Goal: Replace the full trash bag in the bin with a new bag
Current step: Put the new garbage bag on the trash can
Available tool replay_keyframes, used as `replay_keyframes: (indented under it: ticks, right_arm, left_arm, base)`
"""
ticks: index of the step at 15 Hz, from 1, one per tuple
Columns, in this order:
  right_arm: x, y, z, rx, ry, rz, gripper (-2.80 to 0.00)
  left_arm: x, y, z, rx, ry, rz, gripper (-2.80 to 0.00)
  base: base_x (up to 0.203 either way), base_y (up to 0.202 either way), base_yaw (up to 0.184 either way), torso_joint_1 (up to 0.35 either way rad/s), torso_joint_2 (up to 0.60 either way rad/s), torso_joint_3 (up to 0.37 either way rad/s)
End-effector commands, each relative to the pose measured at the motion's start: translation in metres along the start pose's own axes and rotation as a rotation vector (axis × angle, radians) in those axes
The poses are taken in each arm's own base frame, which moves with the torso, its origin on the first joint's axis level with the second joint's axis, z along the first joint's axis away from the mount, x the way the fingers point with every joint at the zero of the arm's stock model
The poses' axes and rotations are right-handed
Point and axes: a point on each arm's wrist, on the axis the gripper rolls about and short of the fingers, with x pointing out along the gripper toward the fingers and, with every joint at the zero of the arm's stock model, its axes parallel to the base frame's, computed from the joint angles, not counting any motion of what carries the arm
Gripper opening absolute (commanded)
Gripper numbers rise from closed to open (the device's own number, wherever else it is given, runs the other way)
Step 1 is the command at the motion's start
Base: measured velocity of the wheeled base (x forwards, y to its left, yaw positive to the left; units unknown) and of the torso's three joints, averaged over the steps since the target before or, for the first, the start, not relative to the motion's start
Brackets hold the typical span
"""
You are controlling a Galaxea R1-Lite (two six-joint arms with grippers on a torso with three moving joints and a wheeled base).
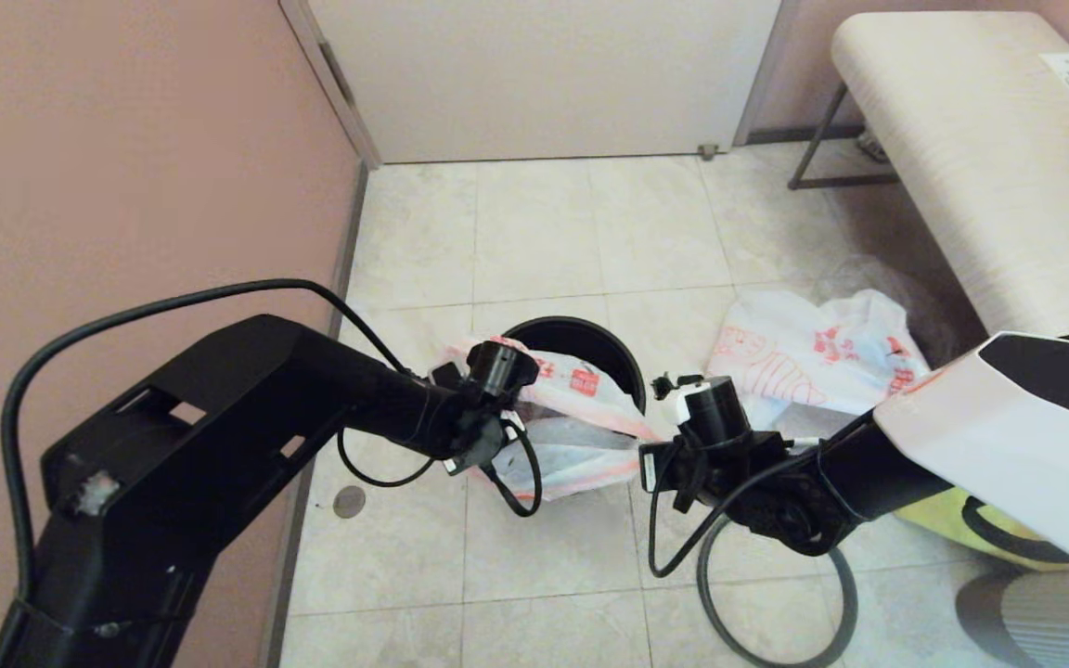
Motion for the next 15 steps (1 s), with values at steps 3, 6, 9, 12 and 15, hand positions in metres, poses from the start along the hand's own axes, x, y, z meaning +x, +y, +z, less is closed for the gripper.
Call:
replay_keyframes:
  ticks: [3,6,9,12,15]
  right_arm:
    - [0.023,-0.013,-0.009,0.018,0.021,-0.04,-2.8]
    - [0.048,-0.021,0.01,0.058,-0.046,-0.052,-2.8]
    - [0.066,-0.021,0.028,0.07,-0.115,-0.048,-2.8]
    - [0.06,-0.018,0.028,0.056,-0.112,-0.046,-2.8]
    - [0.04,-0.021,0.032,0.053,-0.105,-0.043,0.0]
  left_arm:
    - [0.003,0.0,-0.004,0.002,0.005,0.008,-2.8]
    - [0.001,0.001,-0.008,0.013,0.032,-0.004,-2.8]
    - [0.0,0.001,-0.015,0.028,0.086,-0.03,-2.8]
    - [-0.001,0.0,-0.016,0.029,0.087,-0.035,-2.8]
    - [0.0,-0.001,-0.016,0.026,0.082,-0.038,-2.8]
  base:
    - [0.0,0.0,0.0,0.0,0.0,0.0]
    - [0.0,0.0,0.0,0.0,0.0,0.0]
    - [0.0,0.0,0.0,0.0,0.0,0.0]
    - [0.0,0.0,0.0,0.0,0.0,0.0]
    - [0.0,0.0,0.0,0.0,0.0,0.0]
